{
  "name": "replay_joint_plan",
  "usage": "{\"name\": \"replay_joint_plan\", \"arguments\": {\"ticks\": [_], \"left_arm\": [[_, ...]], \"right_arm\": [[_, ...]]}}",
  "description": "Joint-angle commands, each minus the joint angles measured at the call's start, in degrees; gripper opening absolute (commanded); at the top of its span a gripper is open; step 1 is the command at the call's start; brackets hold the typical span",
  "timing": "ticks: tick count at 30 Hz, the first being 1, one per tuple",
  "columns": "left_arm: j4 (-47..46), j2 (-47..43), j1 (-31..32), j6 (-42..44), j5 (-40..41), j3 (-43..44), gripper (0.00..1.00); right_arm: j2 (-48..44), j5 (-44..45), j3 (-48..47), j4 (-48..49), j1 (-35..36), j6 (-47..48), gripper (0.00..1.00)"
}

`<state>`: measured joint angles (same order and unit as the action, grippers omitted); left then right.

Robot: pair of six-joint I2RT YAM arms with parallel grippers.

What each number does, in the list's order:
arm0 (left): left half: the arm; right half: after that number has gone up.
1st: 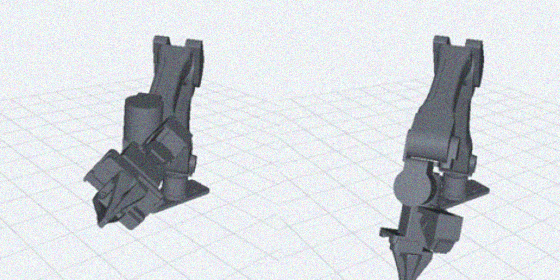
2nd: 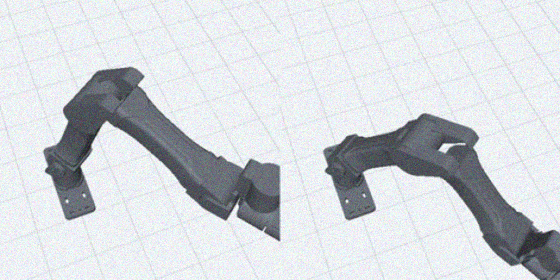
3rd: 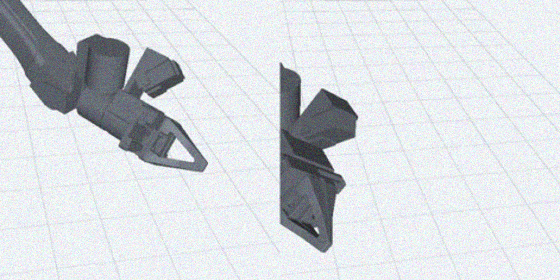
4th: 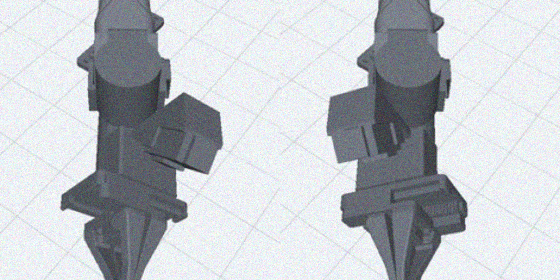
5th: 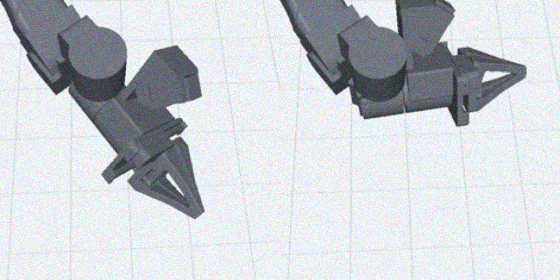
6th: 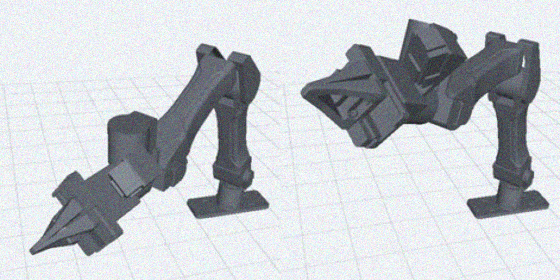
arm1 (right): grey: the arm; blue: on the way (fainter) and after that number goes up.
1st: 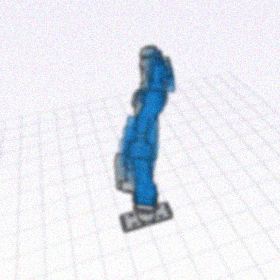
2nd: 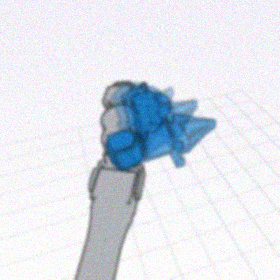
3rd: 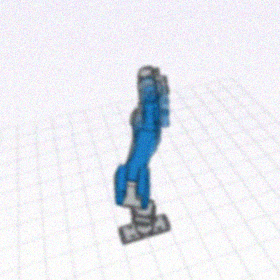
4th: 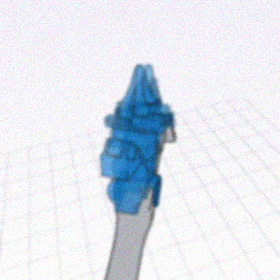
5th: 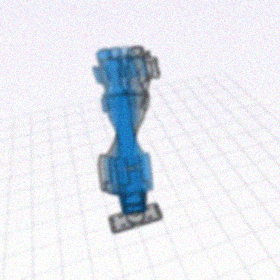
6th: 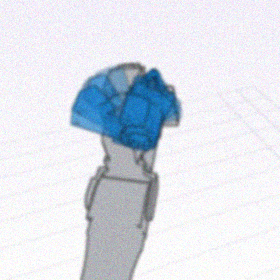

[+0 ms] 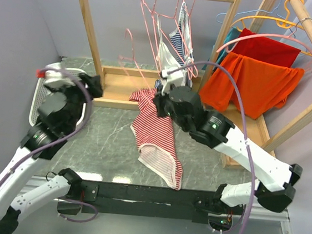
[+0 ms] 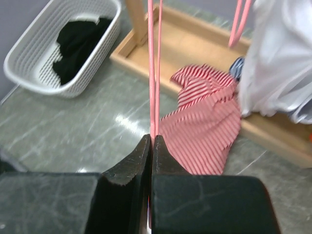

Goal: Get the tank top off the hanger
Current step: Place the hanger at the clothesline.

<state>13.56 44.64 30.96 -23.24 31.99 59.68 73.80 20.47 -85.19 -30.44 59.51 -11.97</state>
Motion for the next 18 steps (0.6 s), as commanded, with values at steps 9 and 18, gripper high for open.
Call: {"name": "replay_joint_plan", "arguments": {"ticks": [9, 18], "left_arm": [[5.5, 7.0, 0.0, -9.4, 2.1, -1.5, 0.99], [3.0, 11.2, 0.1, -10.9, -5.8, -2.8, 0.99]], "right_arm": [[16.3, 23.4, -26.4, 7.2, 0.1, 8.7, 0.00], [22.0, 22.8, -34.2, 10.5, -2.3, 11.0, 0.00]]}}
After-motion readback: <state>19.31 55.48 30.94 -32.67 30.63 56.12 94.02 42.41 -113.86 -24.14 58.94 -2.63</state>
